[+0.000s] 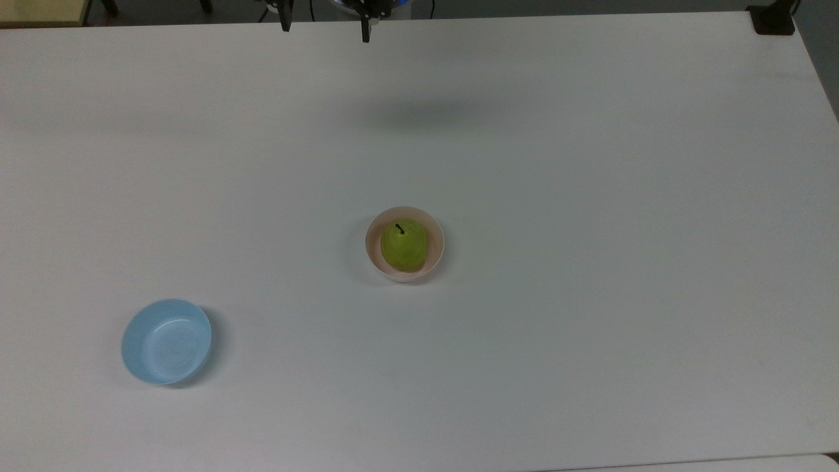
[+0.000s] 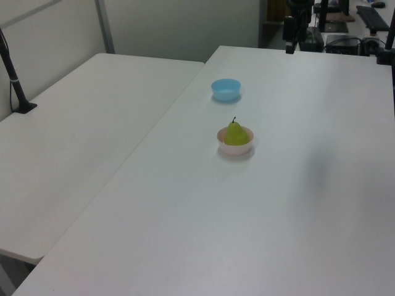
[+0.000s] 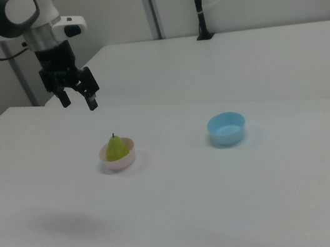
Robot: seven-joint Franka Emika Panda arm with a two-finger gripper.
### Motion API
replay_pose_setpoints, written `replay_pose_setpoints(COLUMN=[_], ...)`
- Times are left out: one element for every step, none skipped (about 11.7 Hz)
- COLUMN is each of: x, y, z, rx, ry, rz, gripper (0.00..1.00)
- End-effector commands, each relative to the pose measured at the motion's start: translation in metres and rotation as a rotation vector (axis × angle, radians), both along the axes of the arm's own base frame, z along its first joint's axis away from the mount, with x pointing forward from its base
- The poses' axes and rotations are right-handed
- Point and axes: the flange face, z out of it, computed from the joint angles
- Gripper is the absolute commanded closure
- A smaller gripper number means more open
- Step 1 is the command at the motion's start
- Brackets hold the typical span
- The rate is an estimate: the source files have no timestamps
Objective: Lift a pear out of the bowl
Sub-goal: 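Move the gripper down toward the green pear in the pink bowl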
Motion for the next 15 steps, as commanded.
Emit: replay_pose_setpoints(x=[-0.003, -0.004, -0.004, -0.003, -0.003, -0.004, -0.002, 0.0, 0.004, 0.01, 0.017, 0.025, 0.034, 0.044, 0.051], y=[-0.001, -0.002, -0.001, -0.001, 0.0, 0.0, 0.0, 0.003, 0.006, 0.012, 0.017, 0.019, 0.021, 0.023, 0.034], z=[0.002, 0.002, 0.001, 0.001, 0.001, 0.001, -0.001, -0.002, -0.006, -0.011, -0.021, -0.031, -0.04, -0.053, -0.064], rx=[-0.002, -0.002, -0.002, -0.002, -0.002, -0.002, -0.001, 0.002, 0.003, 0.007, 0.012, 0.013, 0.012, 0.01, 0.008], ry=[0.016, 0.016, 0.019, 0.018, 0.018, 0.019, 0.018, 0.016, 0.006, -0.013, -0.014, -0.02, -0.039, -0.044, -0.049], rz=[0.039, 0.046, 0.053, 0.054, 0.056, 0.056, 0.065, 0.085, 0.09, 0.1, 0.108, 0.114, 0.137, 0.194, 0.249], gripper=[0.0, 0.0, 0.0, 0.0, 0.0, 0.0, 0.0, 0.0, 0.0, 0.0, 0.0, 0.0, 0.0, 0.0, 0.0])
